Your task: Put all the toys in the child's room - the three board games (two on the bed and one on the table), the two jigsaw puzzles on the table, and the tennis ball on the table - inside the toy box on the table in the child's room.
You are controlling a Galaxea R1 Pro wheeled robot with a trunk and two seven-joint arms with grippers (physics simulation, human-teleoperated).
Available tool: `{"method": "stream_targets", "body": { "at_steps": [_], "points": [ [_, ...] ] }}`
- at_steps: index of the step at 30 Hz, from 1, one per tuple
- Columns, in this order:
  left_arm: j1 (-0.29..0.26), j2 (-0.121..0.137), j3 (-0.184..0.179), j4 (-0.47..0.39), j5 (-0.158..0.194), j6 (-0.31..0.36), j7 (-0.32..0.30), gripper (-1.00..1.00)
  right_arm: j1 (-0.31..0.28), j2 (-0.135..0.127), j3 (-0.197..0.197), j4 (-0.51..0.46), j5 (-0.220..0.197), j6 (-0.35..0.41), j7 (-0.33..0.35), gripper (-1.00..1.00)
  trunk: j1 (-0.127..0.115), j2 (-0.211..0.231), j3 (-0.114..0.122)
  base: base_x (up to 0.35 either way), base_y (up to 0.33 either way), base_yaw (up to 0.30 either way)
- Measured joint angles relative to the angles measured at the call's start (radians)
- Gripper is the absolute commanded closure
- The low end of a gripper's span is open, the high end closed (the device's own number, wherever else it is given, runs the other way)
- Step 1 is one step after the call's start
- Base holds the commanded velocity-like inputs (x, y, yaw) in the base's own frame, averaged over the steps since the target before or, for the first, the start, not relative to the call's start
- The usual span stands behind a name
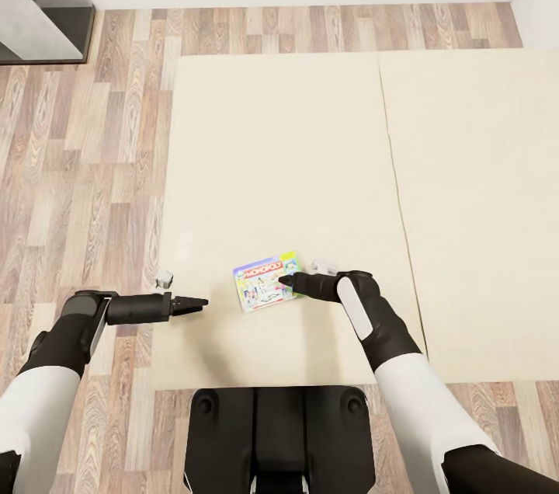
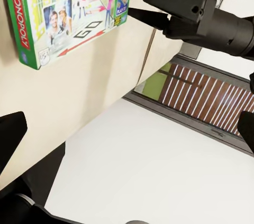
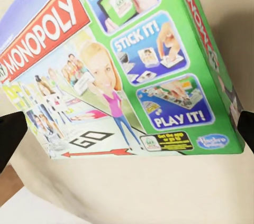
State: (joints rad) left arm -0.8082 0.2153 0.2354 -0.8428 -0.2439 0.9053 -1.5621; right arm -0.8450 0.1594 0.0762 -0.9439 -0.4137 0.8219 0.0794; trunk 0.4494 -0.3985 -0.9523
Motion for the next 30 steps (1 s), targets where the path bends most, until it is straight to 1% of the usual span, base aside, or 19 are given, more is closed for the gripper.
{"method": "stream_targets", "body": {
  "at_steps": [7, 9, 12, 13, 15, 24, 30],
  "points": [
    [0.000, 0.000, 0.001, 0.000, 0.000, 0.000, 0.000, -1.00, 0.000, 0.001, 0.004, 0.003, 0.003, 0.001, 0.001, -1.00, 0.000, 0.000, 0.000, 0.000, 0.000, 0.000],
    [-0.001, 0.000, 0.001, 0.000, 0.000, 0.000, 0.000, -1.00, 0.000, 0.001, 0.021, 0.004, 0.003, 0.003, -0.001, -1.00, 0.000, 0.000, 0.000, 0.000, 0.000, 0.000],
    [0.000, 0.000, 0.001, 0.000, 0.000, 0.000, 0.000, -1.00, -0.001, -0.002, 0.071, 0.009, 0.004, 0.004, -0.005, -1.00, 0.000, 0.000, 0.000, 0.000, 0.000, 0.000],
    [0.000, 0.000, 0.001, 0.000, 0.000, 0.000, 0.000, -1.00, -0.001, -0.003, 0.082, 0.011, 0.004, 0.004, -0.006, -1.00, 0.000, 0.000, 0.000, 0.000, 0.000, 0.000],
    [-0.001, 0.001, 0.001, 0.000, 0.000, 0.000, 0.000, -1.00, -0.001, -0.003, 0.095, 0.013, 0.005, 0.005, -0.007, -1.00, 0.000, 0.000, 0.000, 0.000, 0.000, 0.000],
    [0.000, 0.000, 0.001, 0.000, 0.000, 0.000, 0.000, -1.00, 0.000, 0.001, 0.105, 0.017, 0.006, 0.002, -0.012, -1.00, 0.000, 0.000, 0.000, 0.000, 0.000, 0.000],
    [0.000, 0.000, 0.000, 0.000, 0.000, 0.000, 0.000, -1.00, 0.000, -0.006, 0.106, 0.016, 0.008, 0.000, -0.013, -1.00, 0.000, 0.000, 0.000, 0.000, 0.000, 0.000]
  ]
}}
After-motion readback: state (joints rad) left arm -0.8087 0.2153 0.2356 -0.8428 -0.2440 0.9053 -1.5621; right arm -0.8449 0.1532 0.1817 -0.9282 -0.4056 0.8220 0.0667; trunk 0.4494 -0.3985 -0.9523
